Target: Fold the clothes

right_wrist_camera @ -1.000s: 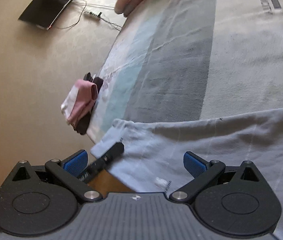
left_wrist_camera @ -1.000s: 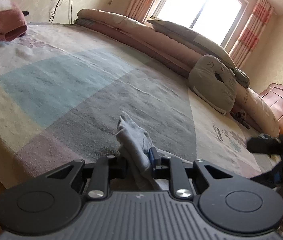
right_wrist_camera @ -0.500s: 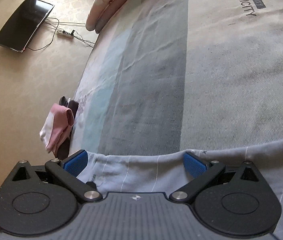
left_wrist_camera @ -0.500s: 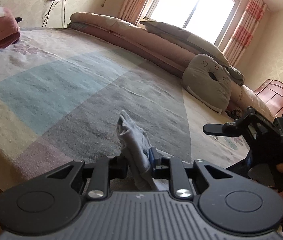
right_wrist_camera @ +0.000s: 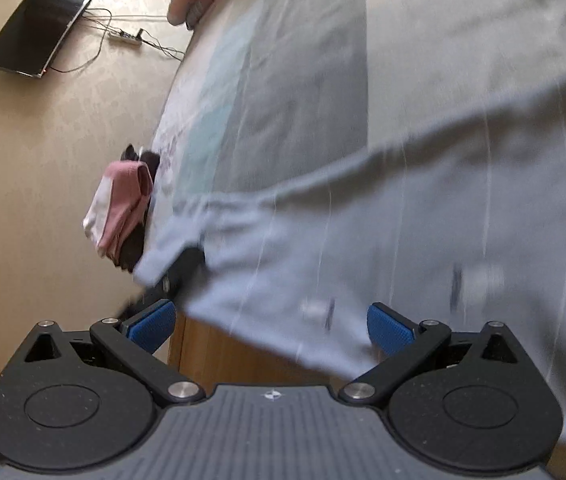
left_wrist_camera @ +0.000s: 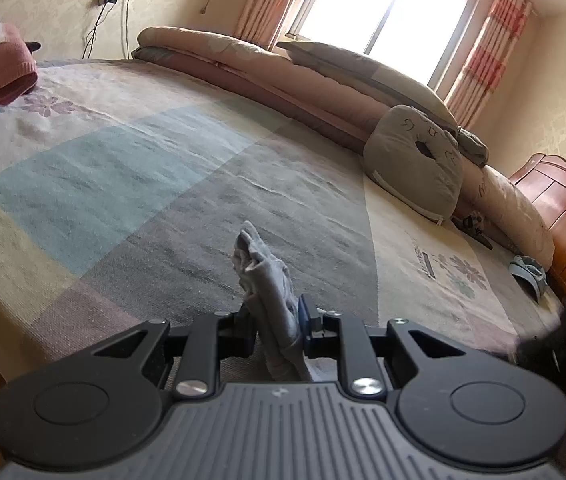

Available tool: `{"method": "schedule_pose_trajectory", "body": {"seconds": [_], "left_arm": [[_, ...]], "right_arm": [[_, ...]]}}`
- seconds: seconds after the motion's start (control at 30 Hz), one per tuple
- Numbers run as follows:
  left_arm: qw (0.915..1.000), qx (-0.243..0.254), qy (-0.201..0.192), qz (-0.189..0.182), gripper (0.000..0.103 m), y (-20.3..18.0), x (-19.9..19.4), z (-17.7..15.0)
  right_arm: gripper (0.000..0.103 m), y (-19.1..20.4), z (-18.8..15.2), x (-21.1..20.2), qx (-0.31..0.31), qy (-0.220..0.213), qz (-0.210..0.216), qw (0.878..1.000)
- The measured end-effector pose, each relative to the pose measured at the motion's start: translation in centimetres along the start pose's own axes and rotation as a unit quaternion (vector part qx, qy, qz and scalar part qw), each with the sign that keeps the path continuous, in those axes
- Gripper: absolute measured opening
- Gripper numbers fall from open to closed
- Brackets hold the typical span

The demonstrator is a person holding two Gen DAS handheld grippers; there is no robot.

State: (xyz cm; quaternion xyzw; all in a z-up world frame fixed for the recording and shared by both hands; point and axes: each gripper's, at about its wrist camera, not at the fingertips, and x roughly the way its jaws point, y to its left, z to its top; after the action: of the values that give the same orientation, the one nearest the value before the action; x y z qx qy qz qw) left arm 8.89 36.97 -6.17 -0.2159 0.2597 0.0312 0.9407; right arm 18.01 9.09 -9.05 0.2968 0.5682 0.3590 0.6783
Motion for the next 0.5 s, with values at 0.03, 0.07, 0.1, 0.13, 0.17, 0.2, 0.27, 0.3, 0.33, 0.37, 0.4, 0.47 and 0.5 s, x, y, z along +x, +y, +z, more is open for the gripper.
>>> {"method": "schedule_pose_trajectory", "body": {"seconds": [0.03,0.07,0.1,0.13,0.17,0.2,0.27,0.3,0.33,0.37,0.4,0.47,0.5], "left_arm": [[1.0,-0.001,0.0,0.0,0.019,-0.1,-0.1,0.1],[1.0,-0.001,0.0,0.0,0.019,-0.2,-0.1,0.2],[1.0,-0.001,0.0,0.0,0.019,-0.4,-0.2,0.2],[1.0,0.0,-0.001,0.0,0.019,-0.6,-0.3,0.3],[1.0,0.003,-0.003,0.0,0.019,-0.9,-0.5,0.5],[1.0,0.005,-0.005,0.0,0.019,-1.2,-0.6,0.6],[0.9999,0.013,-0.01,-0.002,0.018,-1.9,-1.0,0.9],[0.9998,0.017,-0.011,-0.002,0.016,-2.2,-1.2,1.0],[0.9997,0.021,-0.011,-0.003,0.011,-2.5,-1.3,1.1],[0.9997,0.023,-0.01,0.0,0.011,-2.7,-1.2,1.2],[0.9996,0.025,-0.009,0.005,0.011,-2.8,-1.1,1.2],[0.9995,0.027,-0.005,0.014,0.011,-2.9,-0.8,1.1],[0.9996,0.025,-0.002,0.016,0.011,-2.8,-0.6,1.0]], "right_arm": [[0.103,0.0,-0.7,-0.2,0.002,0.004,0.001,1.0],[0.103,0.1,-1.1,-0.2,0.002,0.013,0.004,1.0],[0.103,0.1,-1.5,-0.3,0.001,0.022,0.008,1.0],[0.103,0.2,-1.9,-0.4,0.0,0.03,0.011,0.999],[0.103,0.3,-1.8,-0.8,-0.001,0.028,0.012,1.0],[0.103,0.3,-1.6,-1.5,0.0,0.018,0.015,1.0],[0.103,0.5,-1.2,-2.8,0.0,-0.004,0.021,1.0],[0.103,0.4,-0.8,-3.6,0.0,-0.016,0.02,1.0],[0.103,0.3,-0.5,-4.5,0.001,-0.027,0.019,0.999],[0.103,0.1,-0.4,-5.4,0.001,-0.041,0.016,0.999],[0.103,-0.1,-0.2,-6.4,0.002,-0.054,0.013,0.998],[0.103,-0.9,-0.1,-7.8,0.01,-0.075,0.013,0.997],[0.103,-1.2,0.0,-8.5,0.016,-0.084,0.013,0.996]]}}
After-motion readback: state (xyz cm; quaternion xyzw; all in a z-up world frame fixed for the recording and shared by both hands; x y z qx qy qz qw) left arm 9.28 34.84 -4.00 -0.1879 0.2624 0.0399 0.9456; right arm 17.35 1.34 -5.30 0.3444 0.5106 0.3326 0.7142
